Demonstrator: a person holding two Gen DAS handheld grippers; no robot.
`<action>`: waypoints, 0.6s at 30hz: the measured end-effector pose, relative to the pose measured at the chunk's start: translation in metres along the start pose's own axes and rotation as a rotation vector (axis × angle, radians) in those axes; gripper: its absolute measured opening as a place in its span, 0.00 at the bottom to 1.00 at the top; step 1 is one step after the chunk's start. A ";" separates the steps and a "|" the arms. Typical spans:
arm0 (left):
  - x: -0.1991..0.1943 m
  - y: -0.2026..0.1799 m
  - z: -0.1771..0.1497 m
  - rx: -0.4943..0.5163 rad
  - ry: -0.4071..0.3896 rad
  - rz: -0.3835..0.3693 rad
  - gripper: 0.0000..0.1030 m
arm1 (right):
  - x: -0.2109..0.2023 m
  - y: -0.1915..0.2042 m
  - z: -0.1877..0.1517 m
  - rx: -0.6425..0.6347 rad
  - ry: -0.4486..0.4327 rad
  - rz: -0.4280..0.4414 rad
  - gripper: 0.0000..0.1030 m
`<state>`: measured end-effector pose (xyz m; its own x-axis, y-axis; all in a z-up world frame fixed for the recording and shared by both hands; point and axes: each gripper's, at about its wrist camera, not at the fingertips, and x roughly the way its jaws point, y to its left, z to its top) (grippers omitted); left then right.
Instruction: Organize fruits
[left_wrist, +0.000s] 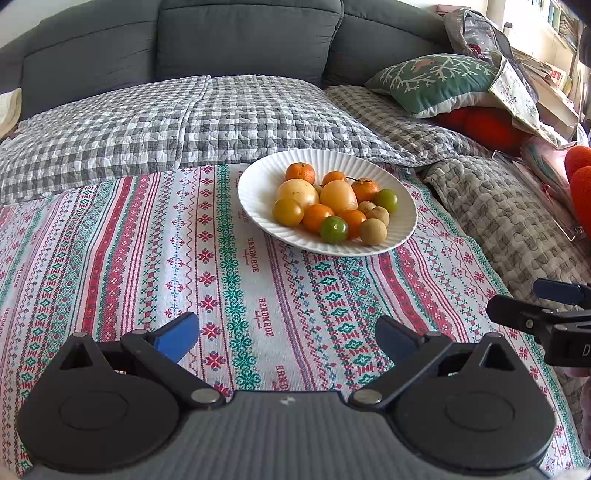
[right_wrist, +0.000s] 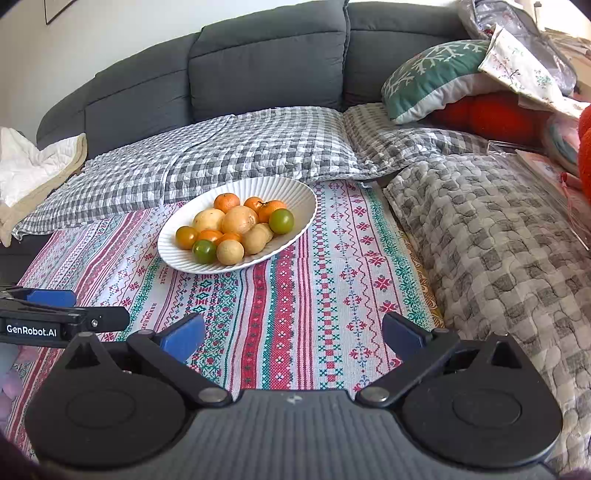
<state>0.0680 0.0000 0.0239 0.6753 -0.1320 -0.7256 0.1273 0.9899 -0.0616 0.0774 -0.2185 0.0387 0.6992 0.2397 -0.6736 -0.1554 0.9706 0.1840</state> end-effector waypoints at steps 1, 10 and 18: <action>-0.005 0.000 -0.003 -0.003 0.000 0.007 0.93 | -0.002 0.001 -0.001 0.003 0.001 0.000 1.00; -0.030 -0.006 -0.022 0.001 0.028 0.084 0.93 | -0.021 0.021 -0.015 -0.012 0.040 -0.036 1.00; -0.038 -0.008 -0.030 0.001 0.053 0.141 0.93 | -0.030 0.037 -0.016 -0.067 0.039 -0.067 1.00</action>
<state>0.0195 -0.0010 0.0308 0.6475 0.0117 -0.7620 0.0347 0.9984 0.0448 0.0396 -0.1892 0.0543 0.6818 0.1740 -0.7106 -0.1565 0.9835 0.0907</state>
